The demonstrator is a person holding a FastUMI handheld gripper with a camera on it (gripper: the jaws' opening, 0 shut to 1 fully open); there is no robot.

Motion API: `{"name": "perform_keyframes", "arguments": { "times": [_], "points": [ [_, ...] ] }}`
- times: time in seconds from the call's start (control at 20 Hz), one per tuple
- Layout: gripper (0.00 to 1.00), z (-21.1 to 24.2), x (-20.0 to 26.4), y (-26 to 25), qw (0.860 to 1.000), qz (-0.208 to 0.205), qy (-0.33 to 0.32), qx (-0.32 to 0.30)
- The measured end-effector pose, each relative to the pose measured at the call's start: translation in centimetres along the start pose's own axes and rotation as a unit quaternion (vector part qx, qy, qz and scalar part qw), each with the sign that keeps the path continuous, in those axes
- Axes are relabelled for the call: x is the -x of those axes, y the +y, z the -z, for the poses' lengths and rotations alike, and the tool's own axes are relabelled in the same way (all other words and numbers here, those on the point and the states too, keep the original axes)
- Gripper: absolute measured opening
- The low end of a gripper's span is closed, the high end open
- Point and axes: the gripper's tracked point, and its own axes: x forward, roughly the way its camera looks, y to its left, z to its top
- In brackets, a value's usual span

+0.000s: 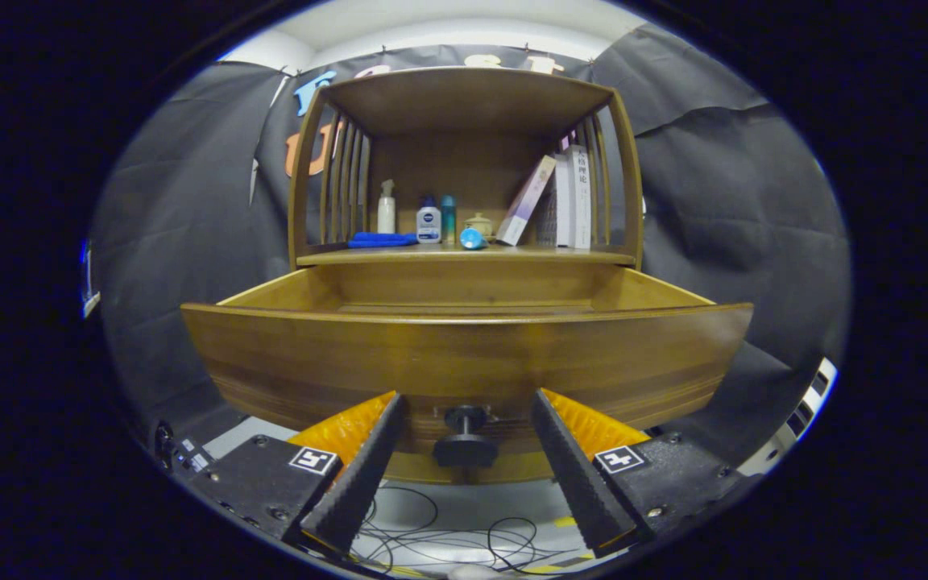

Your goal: Pull open the drawer, take out the items inside it, and place them on the countertop above the cabinet.

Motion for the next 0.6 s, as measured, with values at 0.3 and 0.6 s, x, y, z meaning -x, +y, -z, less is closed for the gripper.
{"name": "perform_keyframes", "arguments": {
  "times": [0.3,0.6],
  "points": [
    [1.0,0.36,-0.49,-0.04,1.0,0.014,-0.005,0.012],
    [1.0,0.3,-1.09,-0.04,1.0,0.009,-0.014,0.007]
  ]
}}
